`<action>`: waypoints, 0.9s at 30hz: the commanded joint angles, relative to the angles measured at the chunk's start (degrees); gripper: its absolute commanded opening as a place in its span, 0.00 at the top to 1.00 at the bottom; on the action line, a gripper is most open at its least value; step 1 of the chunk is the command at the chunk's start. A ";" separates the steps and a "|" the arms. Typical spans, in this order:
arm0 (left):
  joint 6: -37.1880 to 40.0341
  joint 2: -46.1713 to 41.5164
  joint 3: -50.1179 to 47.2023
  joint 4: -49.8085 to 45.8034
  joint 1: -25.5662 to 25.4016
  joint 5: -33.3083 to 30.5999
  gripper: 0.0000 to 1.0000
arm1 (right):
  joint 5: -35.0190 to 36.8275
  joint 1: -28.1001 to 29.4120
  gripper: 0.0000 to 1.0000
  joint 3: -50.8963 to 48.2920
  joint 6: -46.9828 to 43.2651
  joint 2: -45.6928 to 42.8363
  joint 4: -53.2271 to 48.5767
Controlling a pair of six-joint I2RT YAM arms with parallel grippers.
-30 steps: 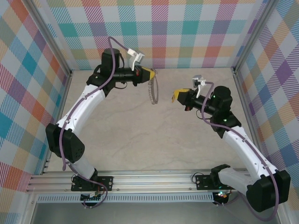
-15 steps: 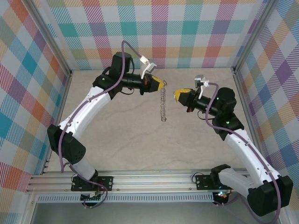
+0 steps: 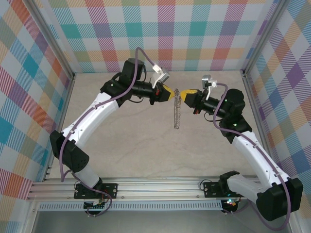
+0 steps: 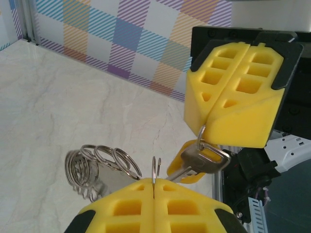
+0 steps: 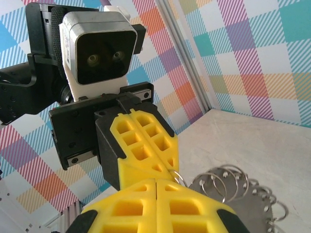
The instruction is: Put the keys on the keyring
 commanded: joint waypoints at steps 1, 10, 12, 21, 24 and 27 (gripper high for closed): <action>2.13 -2.72 2.59 -0.40 -1.12 -0.28 1.00 | -1.77 -0.31 1.00 1.14 1.04 0.22 2.98; 2.52 -2.36 3.88 -1.16 -2.15 -0.30 1.00 | -2.13 -0.32 1.00 0.24 1.77 0.61 3.92; 2.45 -2.24 4.09 -1.25 -2.36 -0.26 1.00 | -2.08 -0.25 1.00 0.31 1.81 0.72 4.04; 2.56 -1.62 4.89 -1.64 -2.98 -0.22 1.00 | -2.41 -0.30 1.00 0.46 2.00 1.42 4.40; 2.70 -1.64 5.14 -1.87 -3.14 0.07 1.00 | -2.00 -0.29 1.00 0.35 1.96 1.54 4.43; 2.72 -1.54 5.15 -2.17 -3.24 0.27 1.00 | -0.75 -0.26 1.00 0.13 1.82 1.42 4.48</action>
